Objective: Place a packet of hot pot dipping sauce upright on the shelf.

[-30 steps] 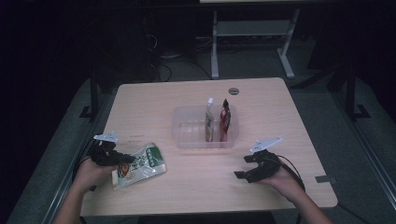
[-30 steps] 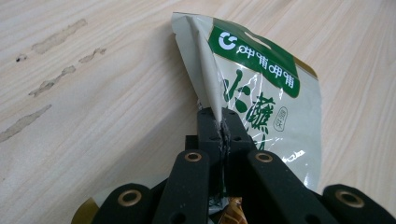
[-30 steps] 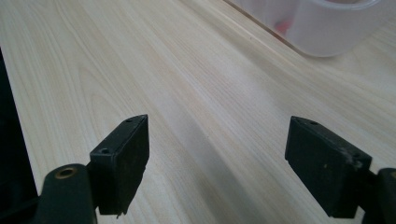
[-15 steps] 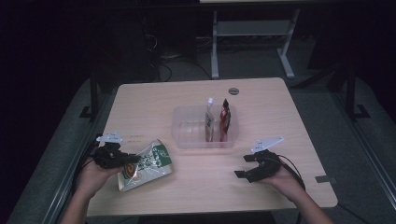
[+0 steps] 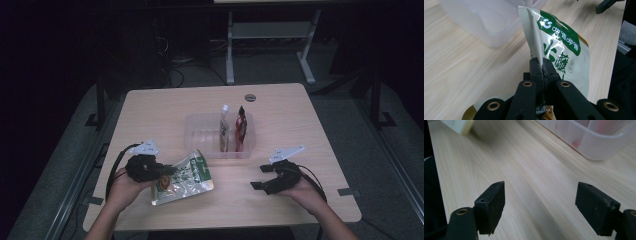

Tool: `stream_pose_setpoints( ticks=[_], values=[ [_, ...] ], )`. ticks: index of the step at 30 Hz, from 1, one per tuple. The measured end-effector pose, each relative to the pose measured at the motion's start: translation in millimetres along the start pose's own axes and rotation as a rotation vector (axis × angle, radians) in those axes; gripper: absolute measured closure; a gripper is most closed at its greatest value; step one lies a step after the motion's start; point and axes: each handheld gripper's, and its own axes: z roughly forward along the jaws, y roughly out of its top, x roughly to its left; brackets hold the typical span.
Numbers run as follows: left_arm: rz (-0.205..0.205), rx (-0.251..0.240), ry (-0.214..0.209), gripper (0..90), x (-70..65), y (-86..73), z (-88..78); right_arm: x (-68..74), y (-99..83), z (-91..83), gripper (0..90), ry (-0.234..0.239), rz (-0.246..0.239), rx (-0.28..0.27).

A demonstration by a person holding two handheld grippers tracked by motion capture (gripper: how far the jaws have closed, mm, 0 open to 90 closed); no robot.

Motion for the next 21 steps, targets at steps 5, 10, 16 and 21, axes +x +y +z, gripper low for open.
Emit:
stream_pose_setpoints(
  ticks=[5, 10, 16, 21],
  values=[
    [0.031, -0.007, -0.017, 89.1, -5.8, 8.5, 13.7, -3.5, 5.4, -0.2, 24.4, 0.034, -0.002, -0.028],
    [0.07, -0.015, -0.029, 89.1, -10.7, 12.6, 21.3, -6.0, 16.4, 3.9, 24.5, 0.093, -0.006, -0.068],
    [0.09, -0.053, -0.039, 89.1, -13.1, 11.9, 25.4, 1.6, 31.9, 15.6, 24.5, 0.161, -0.038, -0.093],
    [0.1, -0.059, -0.03, 89.0, -15.5, 11.2, 28.1, 5.9, 44.4, 30.2, 24.5, 0.224, -0.037, -0.104]
  ],
)
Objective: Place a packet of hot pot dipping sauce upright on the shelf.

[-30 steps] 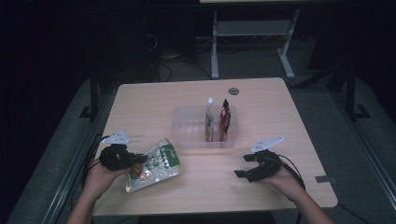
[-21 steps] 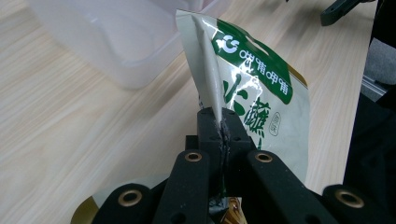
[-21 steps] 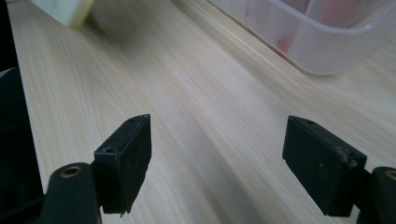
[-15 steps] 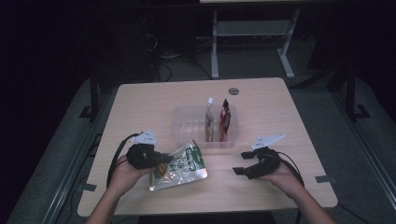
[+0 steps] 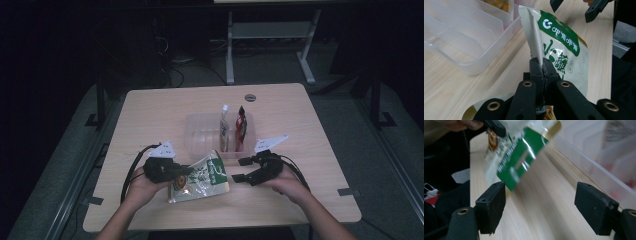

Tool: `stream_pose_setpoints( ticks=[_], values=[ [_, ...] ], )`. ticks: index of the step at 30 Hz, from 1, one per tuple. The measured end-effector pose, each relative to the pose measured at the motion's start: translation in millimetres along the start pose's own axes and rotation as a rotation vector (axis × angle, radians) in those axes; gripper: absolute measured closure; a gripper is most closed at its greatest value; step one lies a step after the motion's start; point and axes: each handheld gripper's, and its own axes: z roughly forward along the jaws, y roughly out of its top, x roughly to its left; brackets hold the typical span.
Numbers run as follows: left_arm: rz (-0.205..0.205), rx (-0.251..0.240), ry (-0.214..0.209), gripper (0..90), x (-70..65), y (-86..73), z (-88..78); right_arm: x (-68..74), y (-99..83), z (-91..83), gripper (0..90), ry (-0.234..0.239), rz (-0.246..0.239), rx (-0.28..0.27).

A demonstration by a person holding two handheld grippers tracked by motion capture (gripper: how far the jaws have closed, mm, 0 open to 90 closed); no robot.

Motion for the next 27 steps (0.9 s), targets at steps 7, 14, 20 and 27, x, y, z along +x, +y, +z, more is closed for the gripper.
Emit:
stream_pose_setpoints(
  ticks=[7, 14, 20, 27],
  values=[
    [0.0, -0.026, 0.005, 89.0, -1.4, 0.6, 0.6, 3.0, 13.2, 25.9, 28.4, 0.091, 0.008, -0.02],
    [0.002, -0.053, 0.016, 89.0, -2.4, -1.1, -1.5, 3.2, 26.0, 44.9, 33.4, 0.13, 0.0, -0.004],
    [-0.003, -0.06, 0.02, 89.0, -0.7, -4.1, -3.3, 2.6, 29.7, 54.4, 44.8, 0.169, 0.006, 0.001],
    [0.001, -0.053, 0.021, 88.9, -1.5, -5.8, -1.3, 2.3, 28.7, 54.7, 60.3, 0.201, 0.025, -0.008]
  ],
)
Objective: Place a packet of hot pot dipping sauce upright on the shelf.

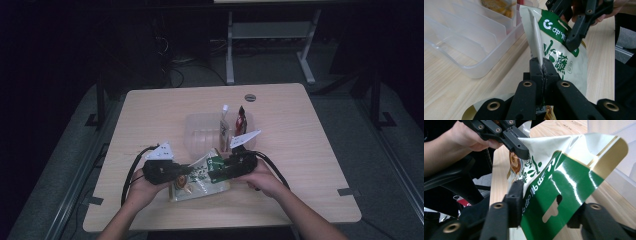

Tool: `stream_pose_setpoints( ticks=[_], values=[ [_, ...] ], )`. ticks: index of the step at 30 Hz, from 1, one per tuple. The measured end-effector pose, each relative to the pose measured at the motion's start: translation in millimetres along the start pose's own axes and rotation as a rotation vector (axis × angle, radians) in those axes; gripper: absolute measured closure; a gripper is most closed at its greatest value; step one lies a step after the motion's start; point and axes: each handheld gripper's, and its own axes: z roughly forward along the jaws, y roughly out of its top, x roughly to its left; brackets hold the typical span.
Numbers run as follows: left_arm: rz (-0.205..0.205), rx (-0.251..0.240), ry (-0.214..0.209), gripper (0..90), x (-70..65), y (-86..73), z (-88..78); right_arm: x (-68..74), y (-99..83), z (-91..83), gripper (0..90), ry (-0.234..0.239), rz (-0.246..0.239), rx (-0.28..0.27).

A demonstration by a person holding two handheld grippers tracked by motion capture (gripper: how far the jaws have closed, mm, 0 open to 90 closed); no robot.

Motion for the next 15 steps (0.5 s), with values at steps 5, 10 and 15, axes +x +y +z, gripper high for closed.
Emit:
stream_pose_setpoints(
  ticks=[5, 10, 15],
  values=[
    [-0.007, -0.003, 0.001, 88.9, 0.9, -0.9, 1.3, -0.4, -0.2, -2.4, 71.5, 0.006, -0.004, -0.008],
    [-0.012, -0.015, -0.003, 88.8, 1.9, -0.8, 1.7, 2.0, 0.6, -4.7, 83.2, 0.019, -0.017, -0.011],
    [-0.013, -0.013, -0.013, 88.7, 3.1, -1.3, 2.0, 3.5, 1.0, -5.3, 89.2, 0.027, -0.042, -0.008]
  ],
)
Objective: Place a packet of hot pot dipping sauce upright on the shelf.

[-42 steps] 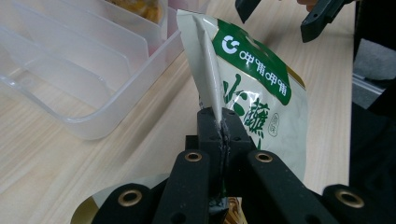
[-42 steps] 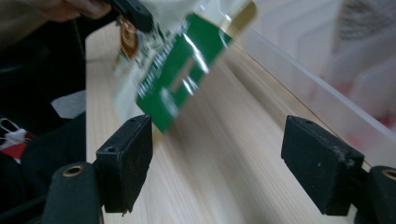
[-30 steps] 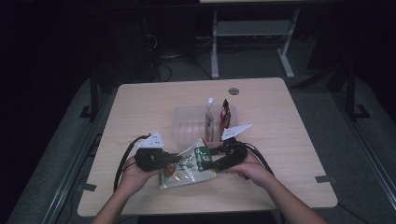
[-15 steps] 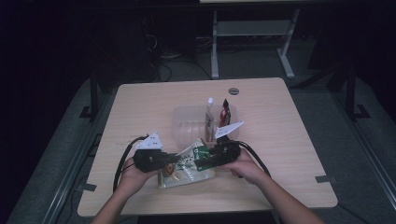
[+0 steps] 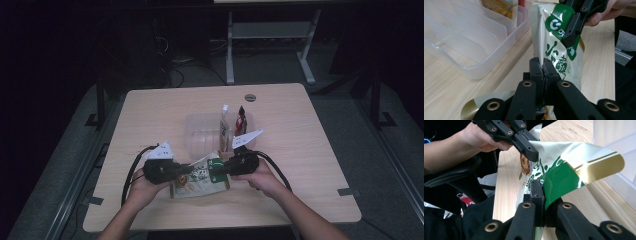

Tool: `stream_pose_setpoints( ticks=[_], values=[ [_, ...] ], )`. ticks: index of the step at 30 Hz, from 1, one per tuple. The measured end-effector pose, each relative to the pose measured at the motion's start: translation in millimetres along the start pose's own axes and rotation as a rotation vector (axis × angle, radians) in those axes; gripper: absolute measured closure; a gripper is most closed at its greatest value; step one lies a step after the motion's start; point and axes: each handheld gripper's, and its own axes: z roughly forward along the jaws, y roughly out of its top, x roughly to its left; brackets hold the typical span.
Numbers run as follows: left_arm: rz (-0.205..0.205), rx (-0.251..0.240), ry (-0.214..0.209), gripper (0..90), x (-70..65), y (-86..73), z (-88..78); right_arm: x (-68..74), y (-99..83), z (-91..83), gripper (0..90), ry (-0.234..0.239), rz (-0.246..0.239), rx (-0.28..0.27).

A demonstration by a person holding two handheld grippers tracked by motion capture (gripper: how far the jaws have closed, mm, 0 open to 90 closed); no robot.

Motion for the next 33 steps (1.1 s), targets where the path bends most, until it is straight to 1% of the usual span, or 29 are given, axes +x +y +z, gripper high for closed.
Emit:
stream_pose_setpoints(
  ticks=[4, 7, 9, 12, 15, 17, 20, 23, 25, 26, 27, 28, 29, 30, 31, 32, 33],
  values=[
    [-0.01, 0.004, -0.009, 88.1, 0.3, -1.1, 1.0, 0.2, 0.0, -0.9, 89.9, 0.009, -0.002, 0.011],
    [-0.006, 0.017, -0.005, 87.3, 0.7, -1.4, 1.6, 1.2, 0.2, -0.8, 90.0, 0.014, -0.016, 0.009],
    [-0.007, 0.015, -0.008, 86.2, 1.9, -1.1, 0.8, 2.7, 0.4, -1.1, 90.0, 0.011, -0.018, 0.016],
    [-0.023, -0.001, -0.001, 81.2, 2.8, -0.1, -3.3, 3.9, 1.1, -1.9, 90.0, 0.018, -0.02, 0.012],
    [-0.036, -0.036, 0.031, 76.2, 3.8, 0.8, -13.6, 5.5, 1.9, -3.3, 90.0, 0.025, -0.033, 0.006],
    [-0.04, -0.057, 0.049, 79.0, 5.7, 0.1, -21.8, 6.5, 2.6, -5.2, 90.0, 0.036, -0.027, 0.0],
    [-0.047, -0.052, 0.026, 89.6, 7.0, -1.0, -25.7, 9.5, 4.8, -7.5, 90.0, 0.046, -0.033, -0.019],
    [-0.044, -0.032, 0.005, 89.8, 4.1, 0.3, -18.7, 11.5, 7.2, -9.4, 90.0, 0.052, -0.042, -0.028],
    [-0.026, -0.002, -0.013, 89.8, 1.0, 2.7, -9.5, 13.1, 8.9, -9.9, 90.0, 0.051, -0.056, -0.033],
    [-0.02, 0.015, -0.032, 89.8, -1.4, 4.2, -2.9, 14.2, 9.7, -10.1, 90.0, 0.05, -0.061, -0.031],
    [-0.011, 0.027, -0.042, 89.7, -2.9, 4.9, 1.2, 15.6, 10.6, -10.0, 90.0, 0.049, -0.064, -0.033],
    [-0.008, 0.044, -0.056, 89.7, -6.1, 5.8, 6.7, 16.0, 11.1, -9.9, 90.0, 0.048, -0.07, -0.034],
    [0.005, 0.059, -0.065, 89.8, -9.1, 6.4, 11.9, 16.7, 11.6, -10.0, 90.0, 0.046, -0.076, -0.033],
    [0.005, 0.059, -0.065, 89.8, -9.1, 6.4, 11.9, 17.4, 11.9, -10.0, 90.0, 0.047, -0.077, -0.035],
    [0.022, 0.087, -0.084, 89.8, -16.4, 6.7, 21.0, 18.3, 12.1, -10.0, 90.0, 0.048, -0.076, -0.038],
    [0.025, 0.088, -0.085, 89.8, -17.9, 6.6, 22.6, 18.8, 12.4, -10.2, 90.0, 0.047, -0.081, -0.042],
    [0.029, 0.096, -0.099, 89.8, -18.7, 6.9, 23.9, 18.7, 12.6, -10.5, 90.0, 0.04, -0.09, -0.035]
  ],
)
